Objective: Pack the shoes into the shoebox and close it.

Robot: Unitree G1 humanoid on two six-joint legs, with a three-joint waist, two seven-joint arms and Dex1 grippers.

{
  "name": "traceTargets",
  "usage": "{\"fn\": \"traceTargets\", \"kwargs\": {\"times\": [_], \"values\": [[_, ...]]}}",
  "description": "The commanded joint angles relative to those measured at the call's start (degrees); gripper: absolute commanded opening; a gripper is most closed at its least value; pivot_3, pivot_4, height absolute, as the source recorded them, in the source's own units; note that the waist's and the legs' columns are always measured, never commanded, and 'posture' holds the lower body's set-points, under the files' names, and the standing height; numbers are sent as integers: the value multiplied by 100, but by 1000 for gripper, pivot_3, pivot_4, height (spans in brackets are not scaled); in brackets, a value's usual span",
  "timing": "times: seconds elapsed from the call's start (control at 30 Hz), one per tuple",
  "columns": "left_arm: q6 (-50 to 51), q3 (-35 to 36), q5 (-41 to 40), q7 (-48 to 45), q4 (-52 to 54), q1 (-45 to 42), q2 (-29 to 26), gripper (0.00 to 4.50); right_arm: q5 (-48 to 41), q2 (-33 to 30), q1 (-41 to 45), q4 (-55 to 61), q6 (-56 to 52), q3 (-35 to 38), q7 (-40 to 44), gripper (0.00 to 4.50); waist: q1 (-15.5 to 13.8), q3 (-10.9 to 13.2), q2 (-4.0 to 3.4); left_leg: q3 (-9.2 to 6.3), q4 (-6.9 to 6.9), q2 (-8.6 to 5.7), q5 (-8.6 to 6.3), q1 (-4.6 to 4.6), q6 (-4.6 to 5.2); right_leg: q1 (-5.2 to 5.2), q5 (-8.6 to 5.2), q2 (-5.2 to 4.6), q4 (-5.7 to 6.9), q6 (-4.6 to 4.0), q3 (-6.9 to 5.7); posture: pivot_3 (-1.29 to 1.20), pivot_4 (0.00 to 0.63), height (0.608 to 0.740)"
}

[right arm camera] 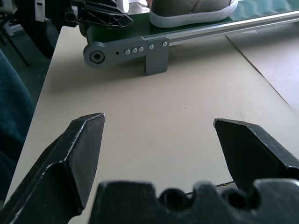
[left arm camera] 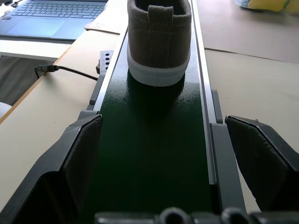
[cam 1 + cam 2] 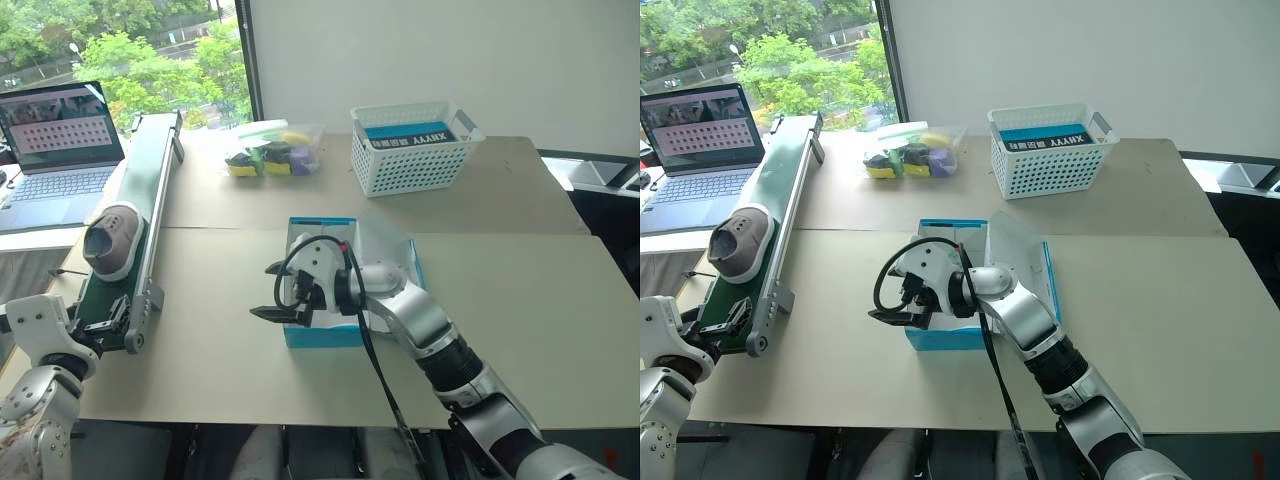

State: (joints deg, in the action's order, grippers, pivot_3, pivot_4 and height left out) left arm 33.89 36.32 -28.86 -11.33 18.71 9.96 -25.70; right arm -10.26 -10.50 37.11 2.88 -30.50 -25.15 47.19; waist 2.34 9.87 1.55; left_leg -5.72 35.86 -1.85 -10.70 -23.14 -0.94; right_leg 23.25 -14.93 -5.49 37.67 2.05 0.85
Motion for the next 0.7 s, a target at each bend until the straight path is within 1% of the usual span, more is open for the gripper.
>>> {"fn": "traceTargets", "kwargs": {"times": [0.03,0.37,0.4,0.47,0.57,0.6,0.7], "values": [[-93,27,114,-24,-11,-12,-114,4500,-49,10,78,182,9,148,-30,4446,0,0,0,0,0,0,0,0,0,0,0,0,0,0,0,0,150,733],[148,-56,85,60,-93,-165,-62,4500,-42,-15,137,306,-39,182,-53,4446,-2,0,0,0,0,0,0,0,0,0,0,0,0,0,0,0,150,733],[188,-58,61,75,-82,-194,-55,4248,-48,-11,150,316,-45,196,-57,4488,-1,0,0,0,0,0,0,0,0,0,0,0,0,0,0,0,150,733],[254,-41,-10,95,-76,-242,-26,3886,-64,-4,171,354,-66,229,-62,4500,-4,0,0,-1,0,0,0,0,0,0,0,0,0,0,0,0,150,733],[375,63,-121,156,-139,-344,2,2868,-88,22,221,398,-92,277,-74,4500,-29,0,0,-1,0,0,0,0,0,0,0,0,1,0,-1,0,150,733],[395,90,-144,166,-154,-367,-6,2645,-99,34,238,406,-102,296,-82,4500,-39,0,0,0,0,0,0,2,0,-1,0,0,3,0,-2,0,150,733],[434,131,-171,165,-133,-409,-49,2645,-123,60,281,418,-132,360,-103,4500,-52,0,0,0,1,0,0,9,0,-7,2,1,5,-3,-2,0,150,733]]}}
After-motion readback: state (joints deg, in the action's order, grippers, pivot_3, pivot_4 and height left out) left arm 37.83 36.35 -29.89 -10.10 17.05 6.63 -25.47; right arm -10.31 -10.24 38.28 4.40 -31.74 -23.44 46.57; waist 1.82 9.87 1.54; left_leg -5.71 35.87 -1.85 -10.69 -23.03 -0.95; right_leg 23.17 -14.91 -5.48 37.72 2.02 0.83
